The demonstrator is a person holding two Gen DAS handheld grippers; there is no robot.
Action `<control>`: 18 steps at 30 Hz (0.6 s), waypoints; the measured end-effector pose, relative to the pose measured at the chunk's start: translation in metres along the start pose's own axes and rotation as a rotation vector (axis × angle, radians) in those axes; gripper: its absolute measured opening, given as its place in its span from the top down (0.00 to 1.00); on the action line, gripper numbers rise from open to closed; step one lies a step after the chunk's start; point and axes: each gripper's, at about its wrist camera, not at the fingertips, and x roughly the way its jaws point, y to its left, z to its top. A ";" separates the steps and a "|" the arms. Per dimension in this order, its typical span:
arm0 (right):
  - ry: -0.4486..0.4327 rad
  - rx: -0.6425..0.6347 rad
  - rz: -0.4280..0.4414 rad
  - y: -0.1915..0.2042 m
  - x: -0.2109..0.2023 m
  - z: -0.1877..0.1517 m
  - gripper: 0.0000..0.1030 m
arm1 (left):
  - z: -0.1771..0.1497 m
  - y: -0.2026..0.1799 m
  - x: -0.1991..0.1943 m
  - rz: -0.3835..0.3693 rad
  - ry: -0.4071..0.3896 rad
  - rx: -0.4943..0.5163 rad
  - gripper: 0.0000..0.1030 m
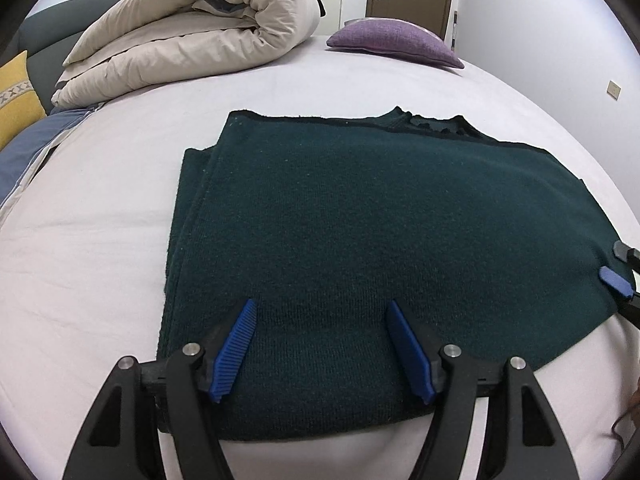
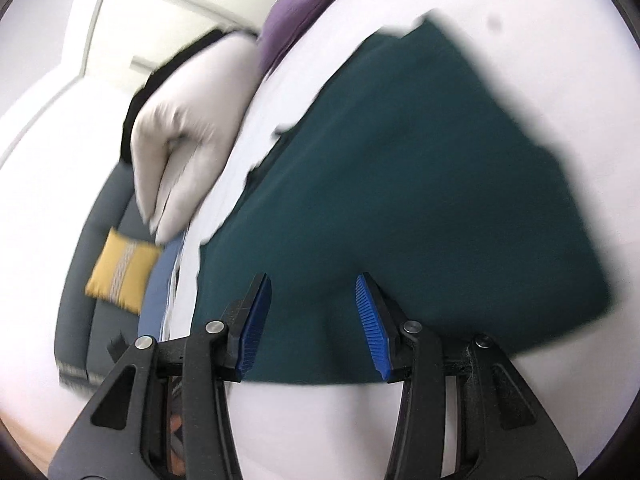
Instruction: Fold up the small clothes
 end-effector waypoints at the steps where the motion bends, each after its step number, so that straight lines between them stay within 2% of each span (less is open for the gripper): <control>1: -0.016 0.013 -0.001 -0.006 -0.006 0.005 0.59 | 0.000 0.000 0.000 -0.002 -0.001 0.002 0.31; 6: -0.085 0.056 -0.016 -0.036 -0.043 0.017 0.59 | -0.001 0.002 -0.002 -0.005 0.003 -0.001 0.31; 12: -0.116 0.062 -0.041 -0.053 -0.081 0.014 0.59 | -0.002 0.009 -0.007 -0.005 0.011 -0.015 0.31; 18: -0.160 0.077 -0.058 -0.053 -0.110 0.005 0.56 | -0.010 0.030 -0.017 -0.014 0.008 -0.050 0.31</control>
